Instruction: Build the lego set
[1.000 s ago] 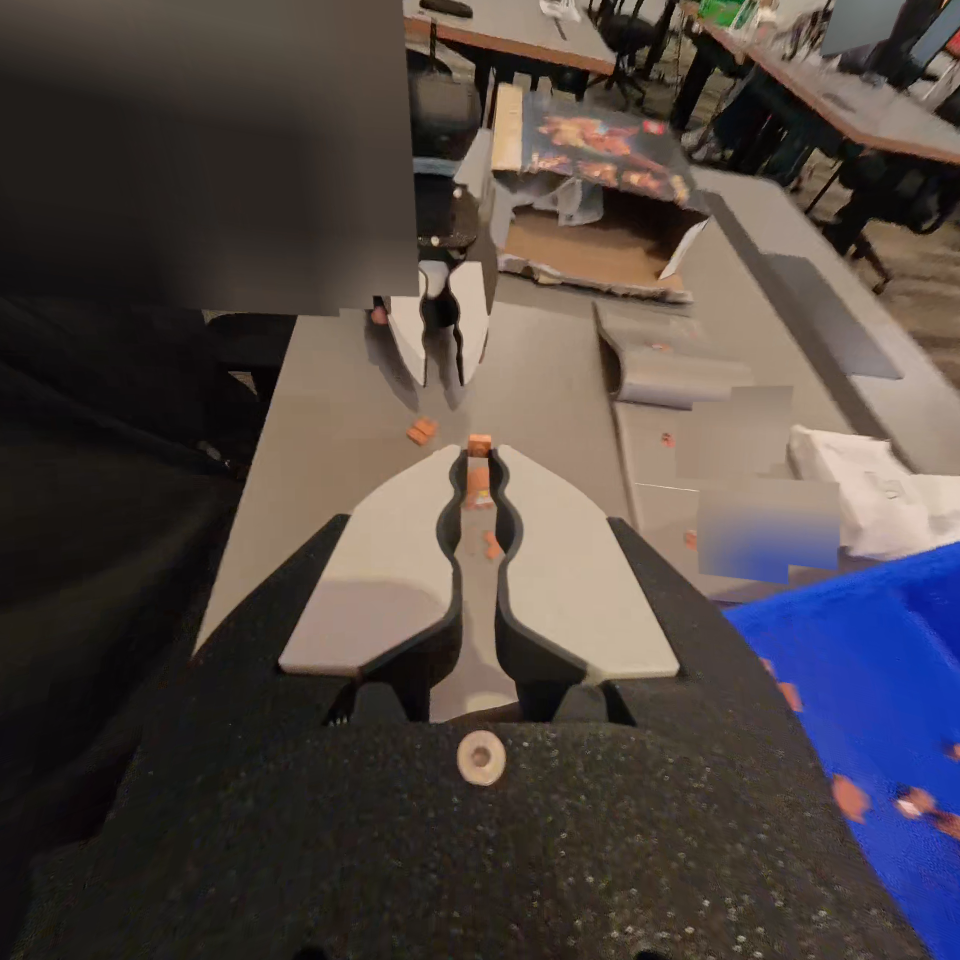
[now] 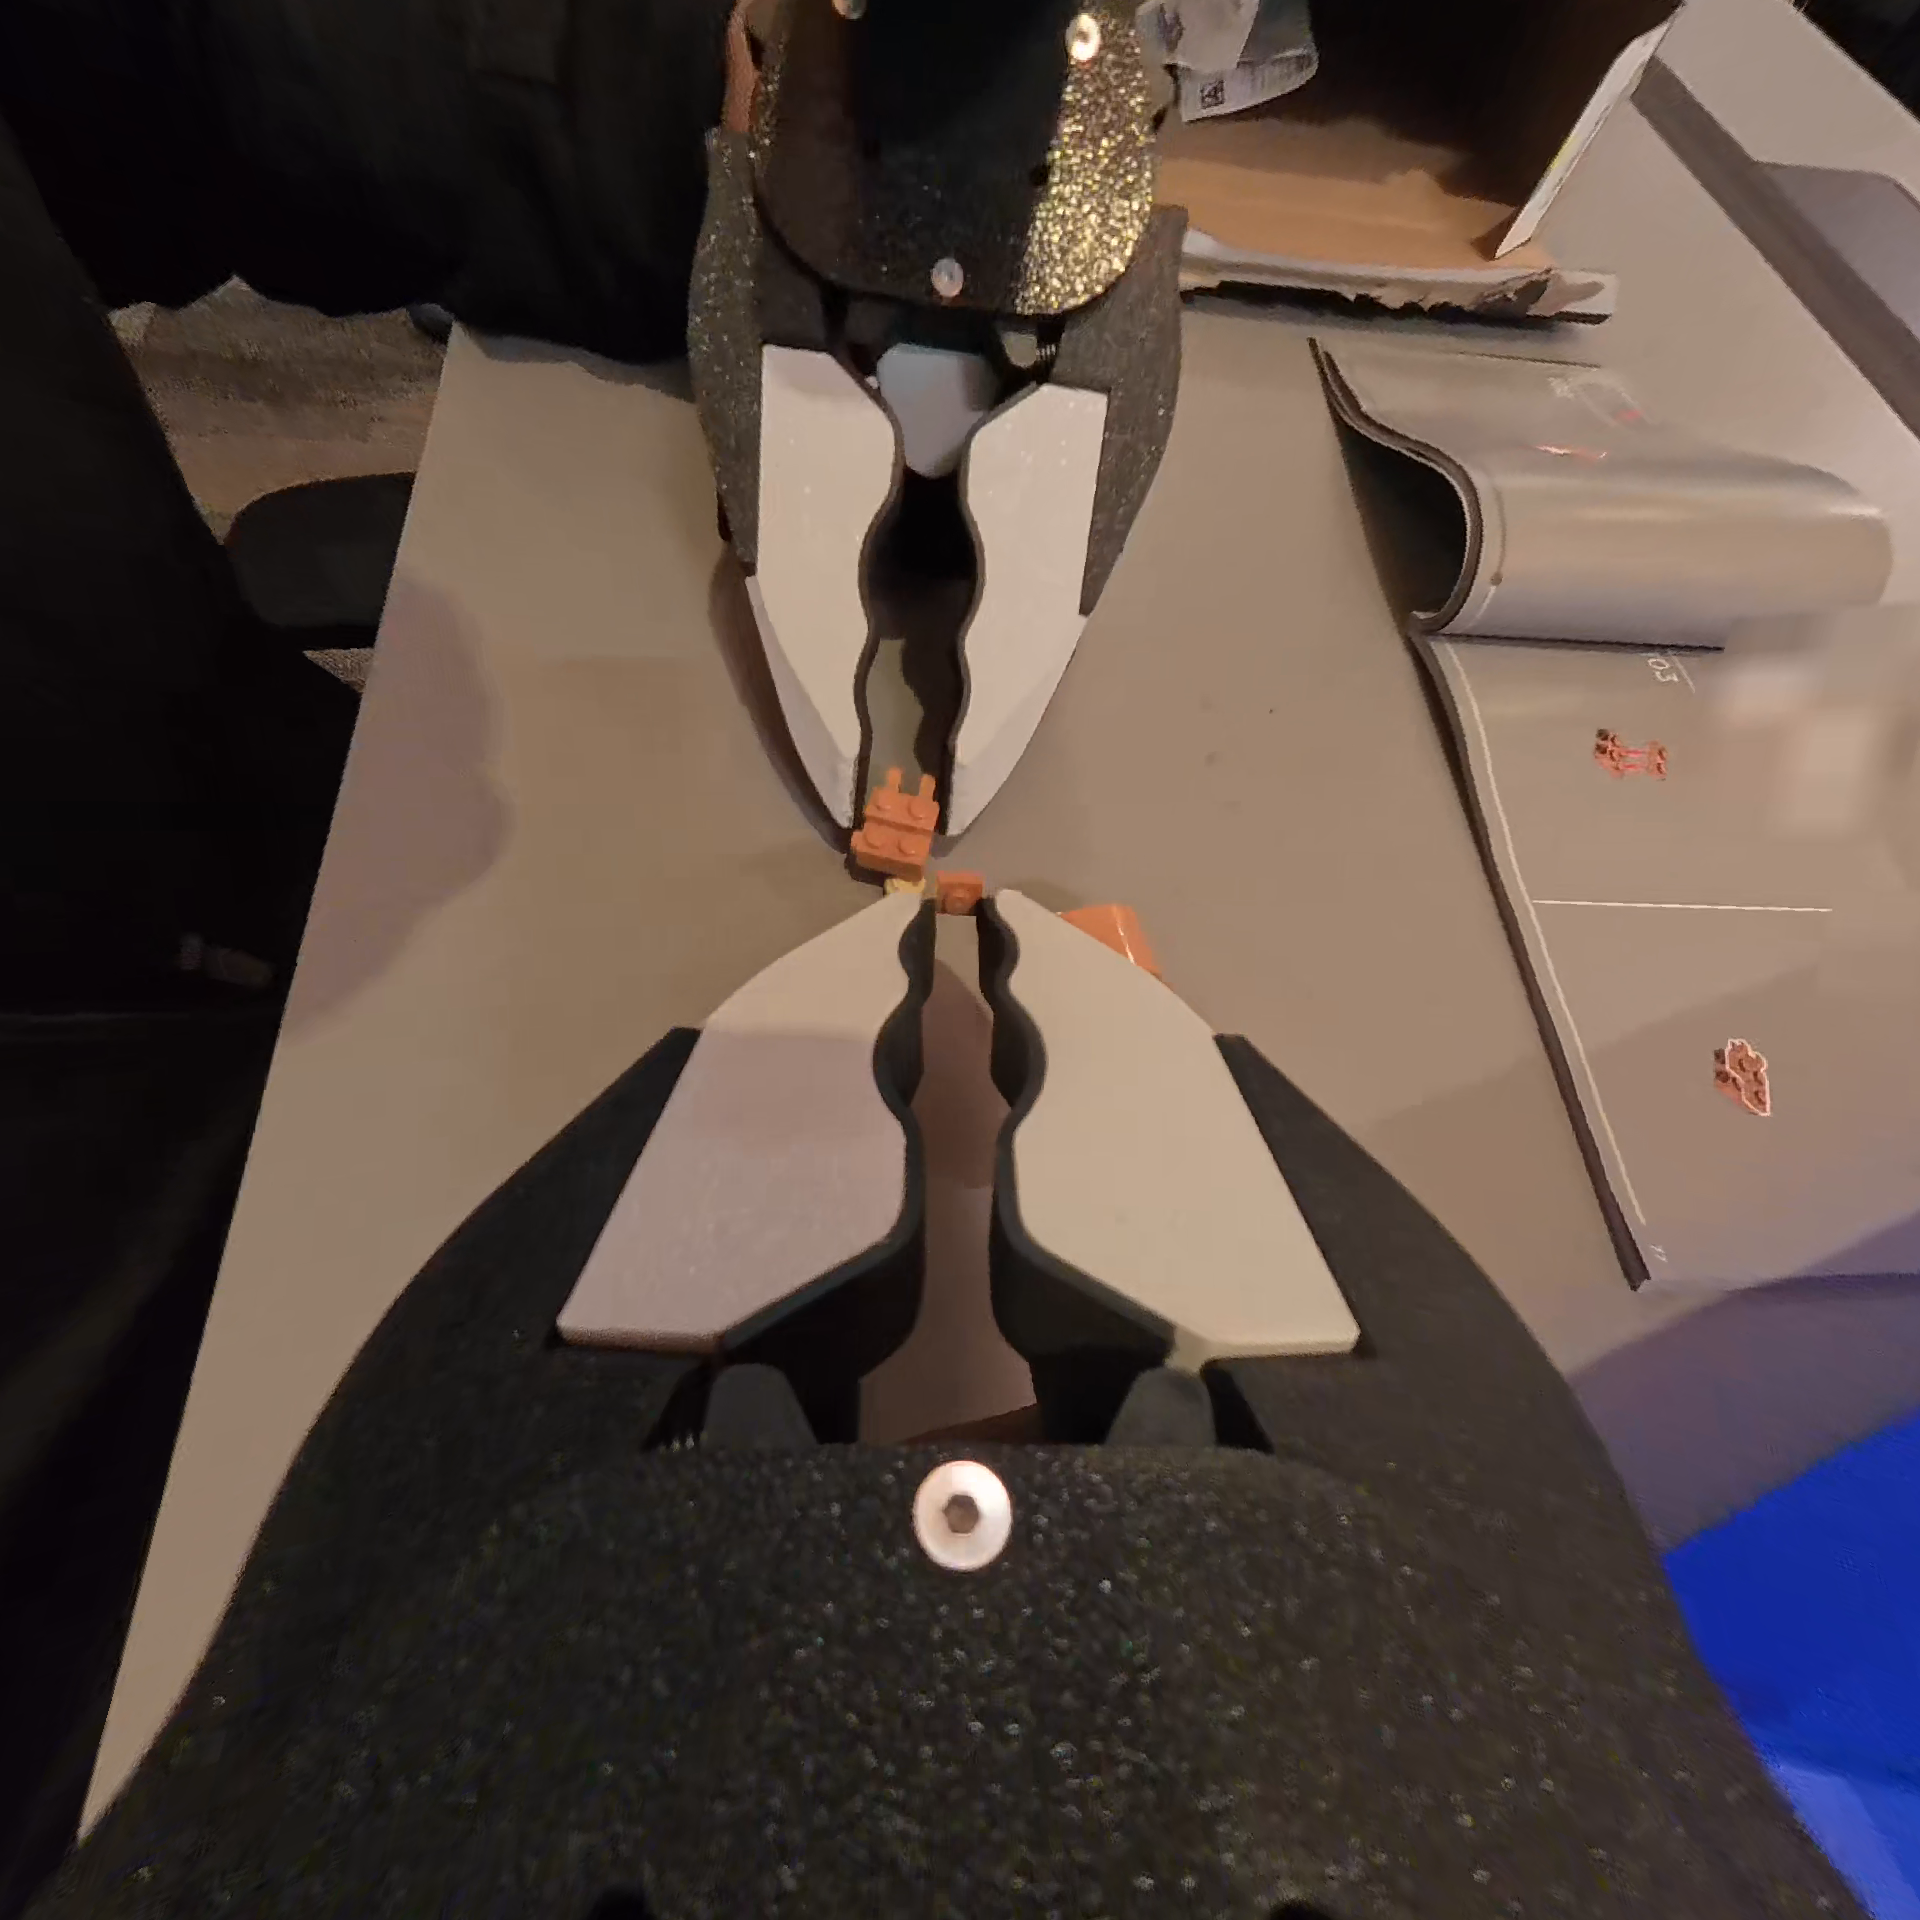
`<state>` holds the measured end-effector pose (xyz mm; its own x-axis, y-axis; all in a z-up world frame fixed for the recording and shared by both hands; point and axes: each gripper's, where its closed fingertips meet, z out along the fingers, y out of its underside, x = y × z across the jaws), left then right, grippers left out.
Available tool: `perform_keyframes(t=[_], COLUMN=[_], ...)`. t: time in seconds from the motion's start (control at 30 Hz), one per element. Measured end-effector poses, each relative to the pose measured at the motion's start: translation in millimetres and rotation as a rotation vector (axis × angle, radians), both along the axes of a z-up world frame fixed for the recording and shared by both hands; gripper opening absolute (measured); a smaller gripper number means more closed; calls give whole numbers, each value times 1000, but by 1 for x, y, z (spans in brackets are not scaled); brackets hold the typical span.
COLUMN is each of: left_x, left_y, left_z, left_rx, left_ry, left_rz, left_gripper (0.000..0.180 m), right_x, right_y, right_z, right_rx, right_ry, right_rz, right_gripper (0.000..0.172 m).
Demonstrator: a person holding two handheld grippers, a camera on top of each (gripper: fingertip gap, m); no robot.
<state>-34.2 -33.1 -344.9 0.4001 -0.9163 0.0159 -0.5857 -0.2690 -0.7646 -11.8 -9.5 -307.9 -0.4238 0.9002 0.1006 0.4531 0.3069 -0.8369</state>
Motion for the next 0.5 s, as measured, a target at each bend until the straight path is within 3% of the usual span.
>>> perform_keyframes(t=[0.5], left_x=[-5], left_y=[12], left_z=[0], left_rx=[15], left_ry=[28], left_rz=[140], left_gripper=[18], right_x=[2], right_y=[7], right_z=[-7], right_rx=[6], right_ry=[-42], right_rz=[-60], right_gripper=[7])
